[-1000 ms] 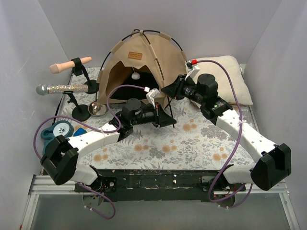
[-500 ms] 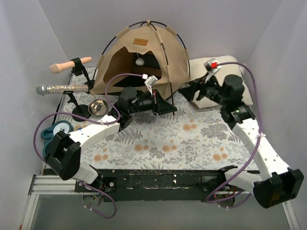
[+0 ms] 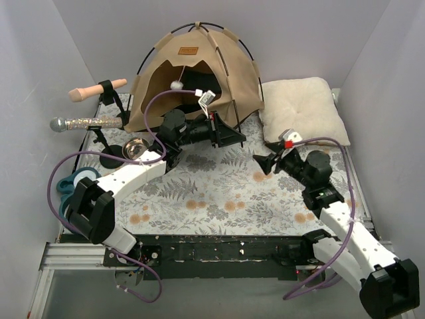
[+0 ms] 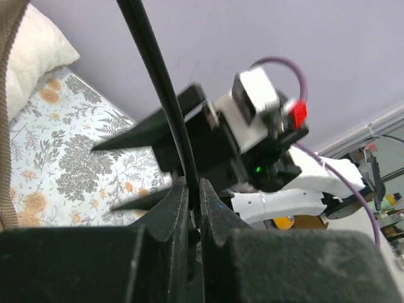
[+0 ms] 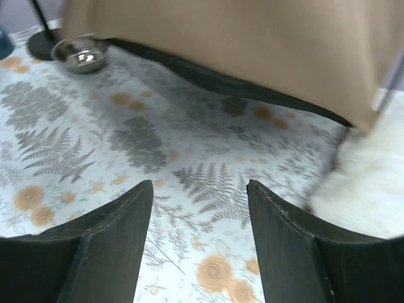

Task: Set up the pet tent

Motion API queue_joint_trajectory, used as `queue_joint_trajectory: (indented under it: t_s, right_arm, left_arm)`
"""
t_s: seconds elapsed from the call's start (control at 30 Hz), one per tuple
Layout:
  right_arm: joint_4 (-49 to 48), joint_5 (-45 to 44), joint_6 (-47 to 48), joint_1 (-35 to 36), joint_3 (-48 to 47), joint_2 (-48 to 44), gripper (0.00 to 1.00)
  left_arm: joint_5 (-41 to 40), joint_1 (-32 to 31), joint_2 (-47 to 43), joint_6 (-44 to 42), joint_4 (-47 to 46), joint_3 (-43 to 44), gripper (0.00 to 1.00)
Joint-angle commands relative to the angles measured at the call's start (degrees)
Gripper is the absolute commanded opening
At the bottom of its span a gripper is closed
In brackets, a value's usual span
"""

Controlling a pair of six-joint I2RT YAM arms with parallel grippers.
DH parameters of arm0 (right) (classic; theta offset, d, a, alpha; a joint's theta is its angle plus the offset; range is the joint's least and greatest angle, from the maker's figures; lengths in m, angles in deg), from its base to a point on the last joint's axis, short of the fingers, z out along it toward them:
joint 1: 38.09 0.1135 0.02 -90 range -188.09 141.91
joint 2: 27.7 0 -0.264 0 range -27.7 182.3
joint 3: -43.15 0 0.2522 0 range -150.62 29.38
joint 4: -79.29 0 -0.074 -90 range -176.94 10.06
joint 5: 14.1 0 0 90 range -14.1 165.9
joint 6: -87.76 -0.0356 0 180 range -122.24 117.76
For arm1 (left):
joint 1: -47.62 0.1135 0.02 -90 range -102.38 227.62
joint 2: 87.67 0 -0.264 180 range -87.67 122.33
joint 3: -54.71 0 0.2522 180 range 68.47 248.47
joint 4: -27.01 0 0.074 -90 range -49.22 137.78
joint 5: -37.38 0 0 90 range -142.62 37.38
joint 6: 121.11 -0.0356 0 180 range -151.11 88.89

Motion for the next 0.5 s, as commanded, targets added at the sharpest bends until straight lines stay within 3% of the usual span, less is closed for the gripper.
queue_joint_trajectory:
  t_s: [0.0, 0.23, 0.47]
  right_arm:
    - [-21.7, -9.9, 6.5, 11.8, 2.8, 2.1, 0.67]
    - [-47.2, -18.7, 13.1, 21.3, 6.6, 12.5, 0.62]
    - [-64.2, -21.5, 21.8, 28.3, 2.7, 22.9, 0.62]
  left_arm:
    - [0.7, 0.9, 0.1, 2.4, -2.9, 5.5, 0.0]
    - [0.6, 1.8, 0.6, 5.3, 0.1, 10.6, 0.0]
    - [-0.6, 1.9, 0.6, 5.6, 3.0, 13.4, 0.0]
